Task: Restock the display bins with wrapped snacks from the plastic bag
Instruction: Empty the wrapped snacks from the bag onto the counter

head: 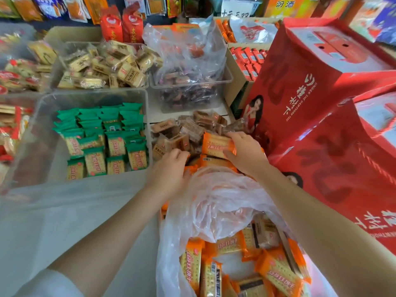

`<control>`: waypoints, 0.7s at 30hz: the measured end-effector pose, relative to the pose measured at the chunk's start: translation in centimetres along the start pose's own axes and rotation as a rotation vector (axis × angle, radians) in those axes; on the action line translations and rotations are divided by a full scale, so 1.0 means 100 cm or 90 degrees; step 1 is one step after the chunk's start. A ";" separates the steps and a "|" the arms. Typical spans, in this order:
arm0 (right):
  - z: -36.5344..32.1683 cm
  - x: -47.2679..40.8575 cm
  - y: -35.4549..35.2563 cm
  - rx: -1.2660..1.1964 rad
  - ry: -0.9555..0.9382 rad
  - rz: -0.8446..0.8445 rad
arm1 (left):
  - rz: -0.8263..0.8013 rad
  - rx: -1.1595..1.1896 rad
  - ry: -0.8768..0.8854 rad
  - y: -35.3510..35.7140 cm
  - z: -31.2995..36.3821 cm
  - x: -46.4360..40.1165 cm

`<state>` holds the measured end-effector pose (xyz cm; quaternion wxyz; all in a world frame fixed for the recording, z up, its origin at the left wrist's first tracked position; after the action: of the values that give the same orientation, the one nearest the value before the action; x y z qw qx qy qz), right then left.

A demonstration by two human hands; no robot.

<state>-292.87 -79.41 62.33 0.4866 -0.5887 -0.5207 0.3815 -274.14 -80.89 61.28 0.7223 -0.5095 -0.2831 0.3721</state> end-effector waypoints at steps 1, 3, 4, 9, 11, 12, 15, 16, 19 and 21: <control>0.001 0.018 -0.010 -0.051 -0.018 0.044 | 0.026 0.017 0.032 -0.005 0.010 0.005; 0.008 0.068 -0.024 -0.149 -0.051 0.113 | 0.095 0.043 0.135 -0.016 0.036 0.019; 0.013 0.097 -0.024 -0.169 -0.053 0.121 | 0.134 0.057 0.191 -0.019 0.052 0.028; 0.048 0.207 0.043 -0.028 -0.046 -0.013 | 0.066 0.124 0.352 0.017 0.116 0.077; 0.067 0.228 0.077 0.032 0.008 -0.134 | 0.019 0.114 0.371 0.041 0.127 0.094; 0.073 0.236 0.087 0.053 0.018 -0.166 | -0.004 0.109 0.367 0.053 0.129 0.101; 0.077 0.251 0.107 0.102 0.004 -0.230 | -0.134 0.074 0.297 0.083 0.134 0.114; 0.075 0.253 0.109 0.117 0.004 -0.233 | -0.190 0.019 0.262 0.096 0.131 0.118; 0.069 0.261 0.114 0.124 -0.016 -0.246 | -0.321 -0.200 0.139 0.126 0.121 0.131; 0.069 0.264 0.115 0.094 -0.054 -0.268 | -0.362 -0.289 0.048 0.138 0.118 0.141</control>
<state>-292.26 -52.04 51.12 0.5746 -0.4134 -0.6228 0.3332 -278.95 -60.28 52.36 0.6754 -0.5713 -0.4617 0.0648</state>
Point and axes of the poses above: each hand's wrist, its own x-axis away from the middle knuckle, its own y-axis out of the palm, z = x × y, the point moved 7 cm from there along -x, towards the middle knuckle
